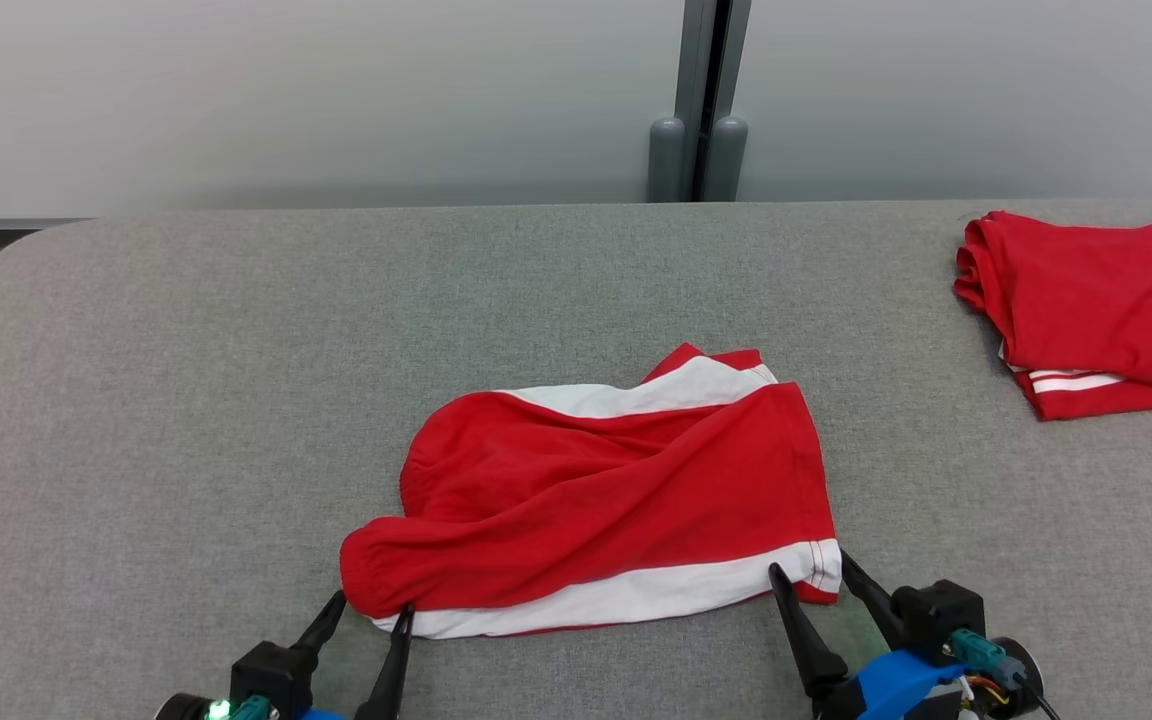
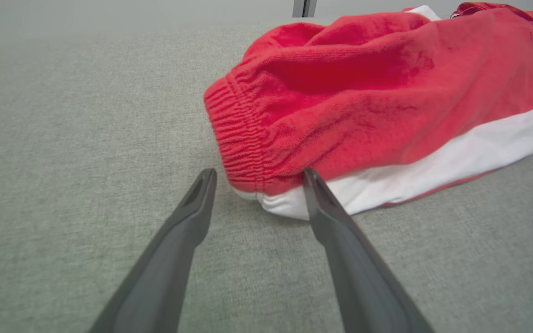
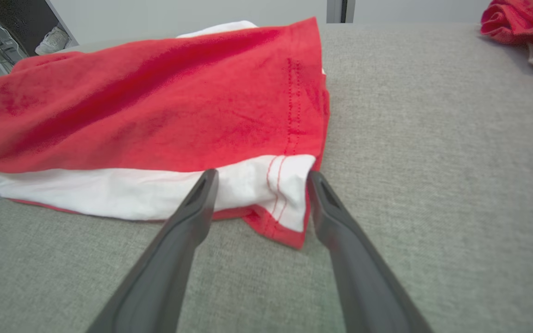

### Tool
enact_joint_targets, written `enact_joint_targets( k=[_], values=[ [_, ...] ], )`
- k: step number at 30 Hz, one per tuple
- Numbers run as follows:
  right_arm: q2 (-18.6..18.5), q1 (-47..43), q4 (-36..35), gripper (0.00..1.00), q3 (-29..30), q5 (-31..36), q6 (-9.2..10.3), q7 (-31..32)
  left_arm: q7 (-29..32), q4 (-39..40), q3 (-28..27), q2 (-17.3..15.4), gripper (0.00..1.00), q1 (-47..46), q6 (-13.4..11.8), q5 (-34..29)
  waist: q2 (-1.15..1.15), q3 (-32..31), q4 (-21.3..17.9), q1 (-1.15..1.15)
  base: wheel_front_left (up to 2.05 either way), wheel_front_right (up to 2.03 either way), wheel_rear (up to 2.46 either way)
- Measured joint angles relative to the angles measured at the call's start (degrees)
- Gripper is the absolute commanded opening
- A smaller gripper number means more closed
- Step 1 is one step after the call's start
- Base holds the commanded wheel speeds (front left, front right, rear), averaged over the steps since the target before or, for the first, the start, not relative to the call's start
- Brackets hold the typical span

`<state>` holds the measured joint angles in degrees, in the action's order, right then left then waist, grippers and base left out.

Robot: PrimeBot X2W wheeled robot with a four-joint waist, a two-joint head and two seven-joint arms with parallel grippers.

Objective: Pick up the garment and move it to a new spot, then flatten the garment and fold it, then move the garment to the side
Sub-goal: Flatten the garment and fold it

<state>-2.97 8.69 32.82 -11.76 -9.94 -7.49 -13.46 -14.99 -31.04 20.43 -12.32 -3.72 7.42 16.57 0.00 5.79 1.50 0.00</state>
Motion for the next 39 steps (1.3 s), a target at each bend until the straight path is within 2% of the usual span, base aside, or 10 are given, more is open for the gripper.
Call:
enact_joint_targets(
  k=[7, 17, 18, 19, 20, 21, 28, 33, 39],
  values=[
    [-0.41, 3.92, 5.24, 1.0, -2.78, -1.79, 0.0, -0.81, 0.0, -2.6, 3.42, -0.96, 1.0, -3.27, 0.0, 1.14, 0.0, 0.95, -0.09, 0.0, 0.0, 0.0, 0.0],
    [-1.19, 7.65, 8.6, 1.0, -7.25, -5.86, 0.0, -1.42, -0.01, -4.11, 9.21, -2.34, 1.0, -6.26, 0.0, 3.94, 0.0, 1.59, -0.18, 0.0, 0.0, 0.0, 0.0],
    [-1.27, 7.69, 8.79, 0.5, -7.58, -6.28, 0.0, -1.44, 0.0, -4.17, 9.88, -2.52, 0.64, -6.35, 0.0, 4.26, 0.0, 1.54, -0.18, 0.0, 0.0, 0.0, 0.0],
    [-1.4, 7.75, 8.92, 0.2, -7.88, -6.7, 0.0, -1.44, 0.0, -4.11, 10.17, -2.61, 0.44, -6.37, 0.0, 4.58, 0.0, 1.48, -0.17, 0.0, 0.0, 0.0, 0.0],
    [-1.55, 7.87, 8.9, 0.0, -8.14, -7.03, 0.0, -1.45, 0.0, -4.04, 10.34, -2.78, 0.29, -6.41, 0.0, 4.83, 0.0, 1.4, -0.17, 0.0, 0.0, 0.0, 0.0],
    [-1.69, 7.94, 8.66, 0.0, -8.37, -7.38, 0.0, -1.49, 0.0, -3.99, 10.48, -2.99, 0.0, -6.47, 0.0, 5.19, 0.0, 1.29, -0.16, 0.0, 0.0, 0.0, 0.0],
    [-3.12, 5.72, 3.56, 0.0, -9.36, -9.55, 0.0, -1.52, 0.0, -1.02, 10.95, -3.75, 0.0, -5.14, 0.0, 6.13, 0.0, 0.06, 0.22, 0.0, 0.0, 0.0, 0.0],
    [-5.19, 2.39, -2.93, 0.0, -9.57, -9.99, 0.0, -1.51, 0.0, 5.23, 11.11, -4.42, 0.0, -3.46, 0.0, 6.65, 0.0, -0.4, 0.3, 0.0, 0.0, 0.0, 0.0],
    [-7.23, 2.42, -9.68, 0.0, -9.58, -9.73, 0.0, -1.52, 0.01, 12.71, 10.15, -5.71, 0.0, -4.42, 0.0, 6.6, 0.0, -0.22, -0.52, -0.01, 0.0, 0.0, 0.0]
  ],
)
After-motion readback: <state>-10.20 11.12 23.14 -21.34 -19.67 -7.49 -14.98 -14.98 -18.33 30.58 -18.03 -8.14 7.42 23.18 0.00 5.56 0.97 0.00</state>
